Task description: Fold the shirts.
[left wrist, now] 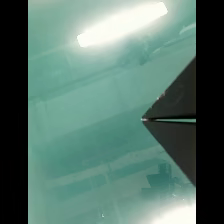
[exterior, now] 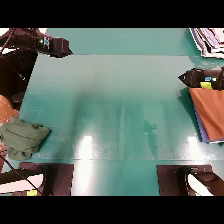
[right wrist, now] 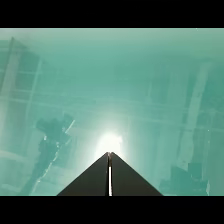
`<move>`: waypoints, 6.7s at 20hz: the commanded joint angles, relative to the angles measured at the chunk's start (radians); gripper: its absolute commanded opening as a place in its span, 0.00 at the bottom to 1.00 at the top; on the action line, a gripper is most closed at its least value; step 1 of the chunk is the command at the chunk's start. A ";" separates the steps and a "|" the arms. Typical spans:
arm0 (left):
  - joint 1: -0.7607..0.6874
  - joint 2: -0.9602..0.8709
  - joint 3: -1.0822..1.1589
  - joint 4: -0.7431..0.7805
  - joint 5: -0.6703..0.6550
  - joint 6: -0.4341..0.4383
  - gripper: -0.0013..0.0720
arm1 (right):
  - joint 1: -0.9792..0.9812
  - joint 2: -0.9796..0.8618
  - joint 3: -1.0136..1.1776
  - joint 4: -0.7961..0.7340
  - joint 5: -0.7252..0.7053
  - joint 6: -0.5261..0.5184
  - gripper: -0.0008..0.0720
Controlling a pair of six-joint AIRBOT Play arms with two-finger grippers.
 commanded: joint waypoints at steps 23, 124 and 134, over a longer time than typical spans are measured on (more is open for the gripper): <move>0.406 0.554 -1.085 0.595 -0.211 -0.086 0.86 | 0.001 0.000 0.001 0.000 0.002 0.001 0.04; -0.018 0.464 0.037 0.154 -0.136 -0.005 0.05 | 0.073 -0.172 0.592 0.126 0.354 -0.048 0.03; -0.298 0.443 -0.929 0.098 0.101 -0.003 0.05 | 0.150 -0.353 0.242 -0.156 0.498 0.021 0.03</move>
